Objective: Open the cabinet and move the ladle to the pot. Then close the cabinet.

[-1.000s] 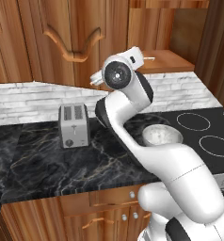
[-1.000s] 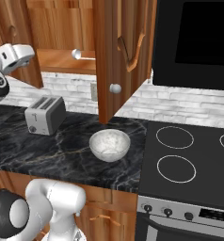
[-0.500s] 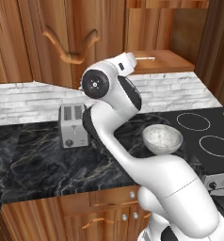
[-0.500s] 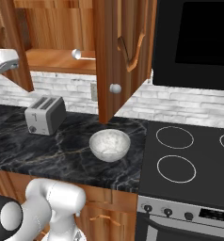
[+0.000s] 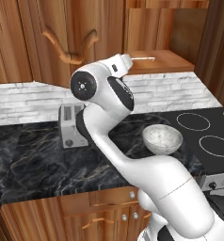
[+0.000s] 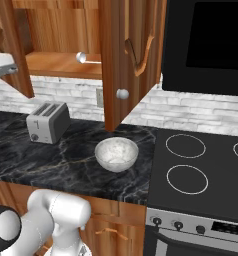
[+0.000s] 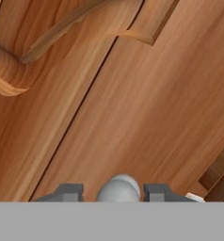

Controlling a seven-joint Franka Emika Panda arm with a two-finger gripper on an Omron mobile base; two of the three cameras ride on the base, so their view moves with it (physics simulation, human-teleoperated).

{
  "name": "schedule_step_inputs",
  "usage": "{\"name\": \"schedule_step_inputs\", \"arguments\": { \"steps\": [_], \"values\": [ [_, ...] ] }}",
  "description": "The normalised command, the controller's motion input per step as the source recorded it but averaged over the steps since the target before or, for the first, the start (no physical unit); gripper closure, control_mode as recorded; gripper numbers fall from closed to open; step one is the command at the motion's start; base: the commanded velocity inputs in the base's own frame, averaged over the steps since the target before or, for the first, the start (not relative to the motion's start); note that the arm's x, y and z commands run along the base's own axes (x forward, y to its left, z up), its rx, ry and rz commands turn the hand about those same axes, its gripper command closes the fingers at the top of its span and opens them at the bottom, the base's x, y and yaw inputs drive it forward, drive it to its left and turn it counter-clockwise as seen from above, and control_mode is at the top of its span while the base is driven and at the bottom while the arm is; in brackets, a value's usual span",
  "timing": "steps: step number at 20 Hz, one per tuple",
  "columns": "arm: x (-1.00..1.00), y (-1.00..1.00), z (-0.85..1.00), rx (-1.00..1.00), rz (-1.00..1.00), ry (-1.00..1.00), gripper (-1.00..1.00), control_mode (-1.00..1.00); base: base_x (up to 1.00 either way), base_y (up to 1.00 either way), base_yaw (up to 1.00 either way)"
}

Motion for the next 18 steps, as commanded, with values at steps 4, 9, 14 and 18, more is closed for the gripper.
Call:
{"name": "schedule_step_inputs", "arguments": {
  "steps": [4,9,14,18],
  "values": [
    [-0.18,0.00,0.03,0.00,0.00,-0.08,-1.00,-1.00,0.00,0.00,0.00],
    [-0.40,0.00,0.04,0.00,0.00,-0.08,-1.00,-1.00,0.00,0.00,0.00],
    [-0.79,-0.32,0.09,0.10,0.00,-0.02,-1.00,-1.00,0.00,0.00,0.00],
    [-0.70,-0.57,0.13,0.29,0.00,-0.04,-1.00,-1.00,0.00,0.00,0.00]
  ]
}}
